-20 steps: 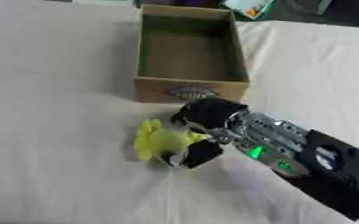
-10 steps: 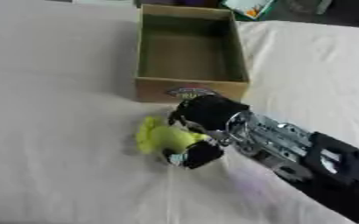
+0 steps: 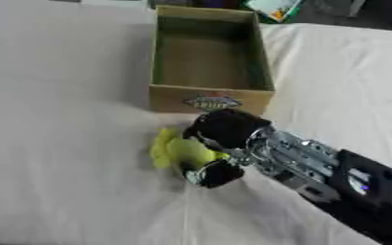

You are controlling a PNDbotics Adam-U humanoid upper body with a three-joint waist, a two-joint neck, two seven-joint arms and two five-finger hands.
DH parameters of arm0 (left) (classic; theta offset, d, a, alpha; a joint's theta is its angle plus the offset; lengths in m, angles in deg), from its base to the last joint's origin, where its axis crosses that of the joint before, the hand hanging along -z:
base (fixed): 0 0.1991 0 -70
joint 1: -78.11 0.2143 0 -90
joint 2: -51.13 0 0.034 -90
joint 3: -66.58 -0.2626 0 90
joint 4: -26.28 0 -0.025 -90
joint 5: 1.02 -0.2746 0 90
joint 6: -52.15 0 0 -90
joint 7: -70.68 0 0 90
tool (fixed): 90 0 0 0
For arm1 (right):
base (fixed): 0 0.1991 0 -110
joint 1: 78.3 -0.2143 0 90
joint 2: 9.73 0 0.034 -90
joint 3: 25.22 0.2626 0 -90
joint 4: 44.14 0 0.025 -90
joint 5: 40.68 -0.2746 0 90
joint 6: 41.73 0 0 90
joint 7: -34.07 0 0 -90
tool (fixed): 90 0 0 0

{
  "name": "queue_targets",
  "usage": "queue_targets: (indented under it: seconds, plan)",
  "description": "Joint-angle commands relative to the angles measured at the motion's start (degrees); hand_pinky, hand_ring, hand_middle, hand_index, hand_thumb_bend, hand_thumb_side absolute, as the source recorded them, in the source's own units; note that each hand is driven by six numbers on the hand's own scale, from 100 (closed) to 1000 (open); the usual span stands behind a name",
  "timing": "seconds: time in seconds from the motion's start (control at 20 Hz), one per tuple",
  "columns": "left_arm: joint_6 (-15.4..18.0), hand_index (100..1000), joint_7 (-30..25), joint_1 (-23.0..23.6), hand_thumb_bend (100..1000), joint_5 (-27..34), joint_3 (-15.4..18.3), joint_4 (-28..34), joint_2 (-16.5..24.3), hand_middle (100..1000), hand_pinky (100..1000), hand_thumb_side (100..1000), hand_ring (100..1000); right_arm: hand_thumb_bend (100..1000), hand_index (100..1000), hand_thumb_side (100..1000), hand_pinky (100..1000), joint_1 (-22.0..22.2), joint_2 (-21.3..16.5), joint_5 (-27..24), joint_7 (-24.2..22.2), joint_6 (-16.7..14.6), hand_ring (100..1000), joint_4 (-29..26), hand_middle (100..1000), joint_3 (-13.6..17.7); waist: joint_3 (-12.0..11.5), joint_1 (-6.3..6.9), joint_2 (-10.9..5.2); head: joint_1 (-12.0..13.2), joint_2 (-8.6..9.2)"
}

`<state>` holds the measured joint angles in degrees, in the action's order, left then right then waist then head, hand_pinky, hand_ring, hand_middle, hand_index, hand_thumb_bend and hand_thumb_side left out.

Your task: Pick up objects on the table and place them in the box.

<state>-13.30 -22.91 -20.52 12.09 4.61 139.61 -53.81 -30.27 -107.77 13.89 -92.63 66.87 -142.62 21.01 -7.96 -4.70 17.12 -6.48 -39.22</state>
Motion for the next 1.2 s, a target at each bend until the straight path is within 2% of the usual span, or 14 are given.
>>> queue_targets:
  seconds: [0.05,0.15,0.25,0.4,0.5,0.7,0.95,1.05,1.2]
  plan:
    - [0.0,712,-0.2,-0.6,100,0.2,0.0,1.3,0.7,419,411,668,393,285,971,781,842,-0.5,0.4,0.0,0.1,0.3,796,2.7,636,0.6,-0.2,0.34,-0.79,-0.2,0.61]
    - [0.0,712,-0.2,-0.6,100,0.3,0.0,1.3,0.7,419,411,668,393,286,942,780,841,-0.5,1.1,0.0,-0.2,0.2,793,4.4,627,0.7,-0.3,0.33,-0.85,-0.2,0.74]
    - [-0.1,711,-0.2,-0.6,100,0.3,0.0,1.3,0.7,419,411,668,393,226,860,748,833,-0.6,1.5,-0.4,0.3,0.2,780,5.2,602,1.0,-0.3,0.33,-0.87,-0.3,0.77]
    - [-0.2,710,-0.3,-0.6,100,0.2,0.0,1.3,0.6,419,411,669,393,100,743,649,804,-0.5,1.5,-1.6,2.4,0.7,733,5.0,511,1.1,-0.3,0.33,-0.82,-0.3,0.69]
    - [-0.3,711,-0.4,-0.6,100,0.2,0.0,1.3,0.6,419,412,670,393,100,690,590,783,-0.5,1.4,-2.8,4.1,1.1,684,4.5,466,1.0,-0.3,0.31,-0.77,-0.2,0.64]
    - [-0.4,710,-0.8,-0.6,100,0.0,0.0,1.3,0.5,419,413,672,392,100,704,589,777,-0.3,0.6,-4.6,6.8,1.8,671,2.3,473,0.5,-0.3,0.26,-0.69,-0.2,0.48]
    - [-0.5,710,-1.2,-0.7,100,-0.1,0.0,1.3,0.5,419,414,675,392,100,711,580,774,-0.1,-0.8,-6.7,6.4,2.8,666,-2.0,478,0.3,-0.2,0.19,-0.65,-0.1,0.52]
    - [-0.5,710,-1.3,-0.6,100,-0.2,0.0,1.3,0.5,419,414,675,392,100,702,543,768,-0.1,-1.3,-7.3,6.0,3.4,659,-3.8,475,0.5,-0.2,0.19,-0.66,-0.1,0.54]
    - [-0.6,710,-1.4,-0.6,100,-0.2,0.0,1.3,0.5,419,414,675,392,100,672,408,749,-0.3,-2.0,-7.8,5.8,4.6,643,-6.3,463,1.0,-0.2,0.17,-0.68,-0.1,0.54]
